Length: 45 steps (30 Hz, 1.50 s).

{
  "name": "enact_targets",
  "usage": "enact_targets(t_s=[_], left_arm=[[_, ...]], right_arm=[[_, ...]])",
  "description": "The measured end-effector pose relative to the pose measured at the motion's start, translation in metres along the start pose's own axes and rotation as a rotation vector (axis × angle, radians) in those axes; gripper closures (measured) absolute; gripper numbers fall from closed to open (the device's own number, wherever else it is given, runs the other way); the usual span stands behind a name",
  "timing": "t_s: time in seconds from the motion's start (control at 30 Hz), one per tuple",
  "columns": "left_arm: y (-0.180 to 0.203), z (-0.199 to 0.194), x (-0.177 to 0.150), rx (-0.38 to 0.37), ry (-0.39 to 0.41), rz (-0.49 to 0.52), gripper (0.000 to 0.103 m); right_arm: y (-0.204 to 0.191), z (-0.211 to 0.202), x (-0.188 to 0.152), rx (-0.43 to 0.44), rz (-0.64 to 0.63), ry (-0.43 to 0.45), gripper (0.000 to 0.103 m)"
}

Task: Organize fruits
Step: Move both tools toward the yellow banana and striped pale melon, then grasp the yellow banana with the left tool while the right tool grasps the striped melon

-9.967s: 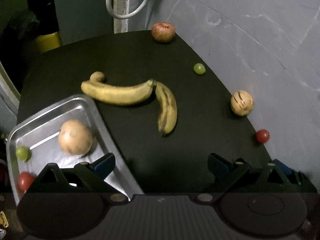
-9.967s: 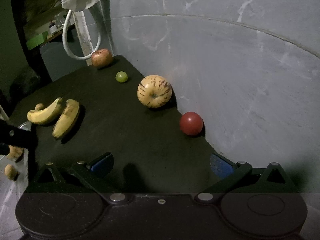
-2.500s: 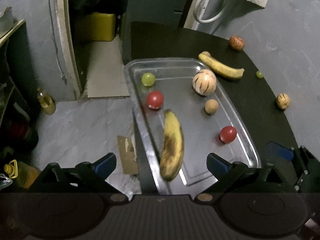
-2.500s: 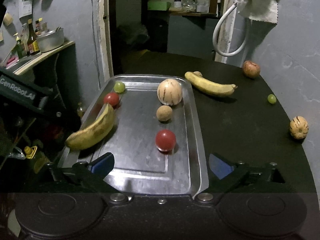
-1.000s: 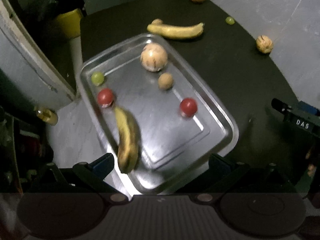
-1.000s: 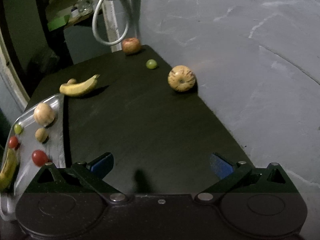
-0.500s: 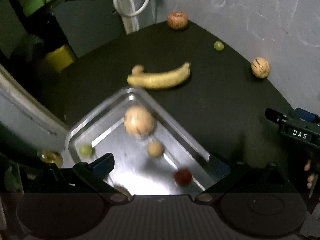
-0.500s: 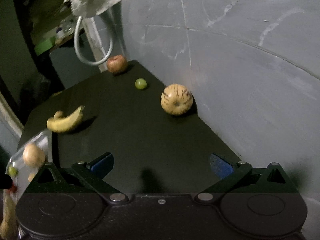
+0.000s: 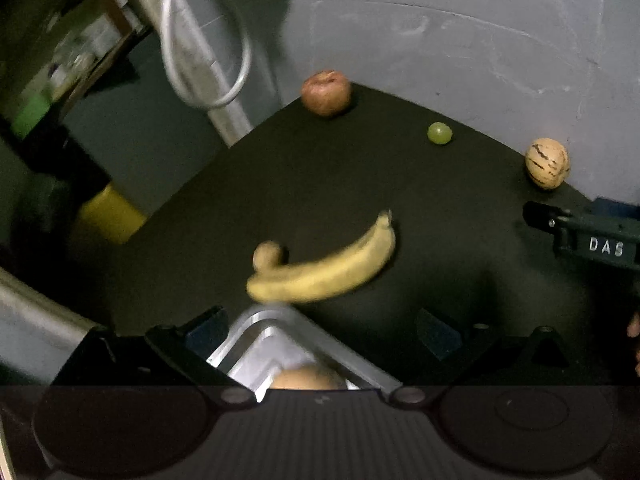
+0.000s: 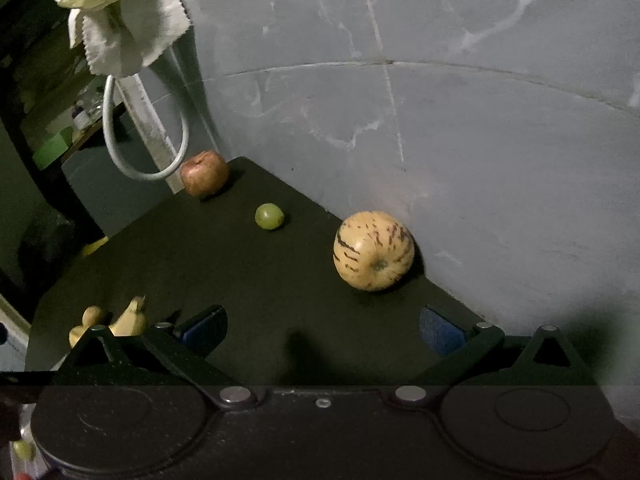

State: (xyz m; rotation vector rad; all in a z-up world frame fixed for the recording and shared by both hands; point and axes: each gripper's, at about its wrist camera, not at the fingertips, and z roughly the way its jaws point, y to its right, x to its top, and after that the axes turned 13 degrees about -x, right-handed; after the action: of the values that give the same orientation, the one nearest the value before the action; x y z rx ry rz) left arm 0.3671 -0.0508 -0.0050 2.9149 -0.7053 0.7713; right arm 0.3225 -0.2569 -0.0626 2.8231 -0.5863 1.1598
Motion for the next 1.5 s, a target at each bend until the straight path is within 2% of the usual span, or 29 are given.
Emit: enact_targets(t_s=[0.13, 0.33, 0.57, 0.83, 1.1, 1.27, 1.5], left_arm=[[-0.002, 0.016, 0.009, -0.011, 0.02, 0.071, 0.001], [-0.003, 0.037, 0.02, -0.049, 0.028, 0.101, 0.005], [0.004, 0.051, 0.022, -0.09, 0.011, 0.114, 0.007], [0.003, 0.062, 0.024, -0.102, -0.005, 0.106, 0.011], [0.003, 0.074, 0.024, -0.104, -0.037, 0.105, 0.019], [0.003, 0.078, 0.025, -0.097, -0.042, 0.117, 0.022], [0.001, 0.084, 0.026, -0.094, -0.04, 0.112, 0.037]], right_arm=[[0.0, 0.013, 0.005, -0.027, 0.044, -0.002, 0.001], [0.001, 0.027, 0.011, -0.06, 0.095, 0.001, 0.002], [0.003, 0.037, 0.013, -0.073, 0.133, -0.001, 0.003], [0.007, 0.043, 0.018, -0.068, 0.174, 0.002, 0.003], [0.011, 0.046, 0.017, -0.065, 0.205, -0.002, 0.004], [0.011, 0.046, 0.017, -0.058, 0.211, -0.002, 0.009], [0.012, 0.045, 0.018, -0.064, 0.222, 0.0, 0.018]])
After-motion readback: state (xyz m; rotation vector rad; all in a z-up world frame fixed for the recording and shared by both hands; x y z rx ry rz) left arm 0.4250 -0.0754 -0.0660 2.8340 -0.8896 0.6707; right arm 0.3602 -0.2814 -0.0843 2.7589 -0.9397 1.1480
